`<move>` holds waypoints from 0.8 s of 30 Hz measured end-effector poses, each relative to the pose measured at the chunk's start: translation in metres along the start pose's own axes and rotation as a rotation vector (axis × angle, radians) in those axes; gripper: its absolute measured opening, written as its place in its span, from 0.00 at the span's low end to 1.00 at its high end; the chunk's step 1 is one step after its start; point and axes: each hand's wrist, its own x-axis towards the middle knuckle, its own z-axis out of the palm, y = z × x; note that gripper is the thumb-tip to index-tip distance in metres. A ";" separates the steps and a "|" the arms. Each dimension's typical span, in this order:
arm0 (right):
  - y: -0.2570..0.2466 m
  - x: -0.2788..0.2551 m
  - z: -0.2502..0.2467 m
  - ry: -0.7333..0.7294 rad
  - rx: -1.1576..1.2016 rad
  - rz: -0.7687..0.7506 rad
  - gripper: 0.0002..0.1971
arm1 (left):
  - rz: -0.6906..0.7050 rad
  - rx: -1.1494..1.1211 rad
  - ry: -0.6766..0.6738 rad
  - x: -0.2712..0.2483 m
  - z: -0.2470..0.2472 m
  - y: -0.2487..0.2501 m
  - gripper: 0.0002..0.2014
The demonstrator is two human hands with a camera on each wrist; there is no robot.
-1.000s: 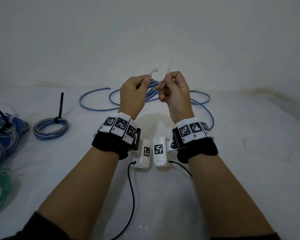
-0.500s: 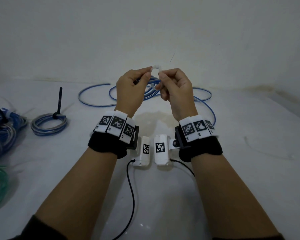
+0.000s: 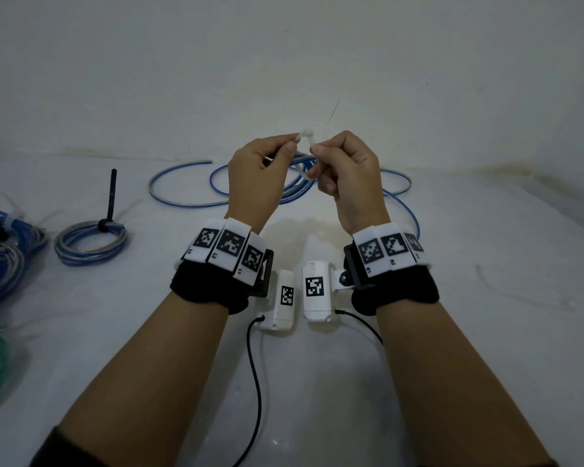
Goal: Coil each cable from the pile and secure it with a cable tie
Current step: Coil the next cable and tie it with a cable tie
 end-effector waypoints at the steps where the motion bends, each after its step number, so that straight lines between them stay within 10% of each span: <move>1: 0.000 0.000 0.000 0.001 -0.002 0.001 0.12 | 0.003 0.003 -0.003 0.000 0.000 -0.001 0.10; 24: -0.013 -0.002 -0.001 -0.098 -0.017 0.041 0.11 | 0.315 0.234 -0.031 0.006 -0.010 0.004 0.10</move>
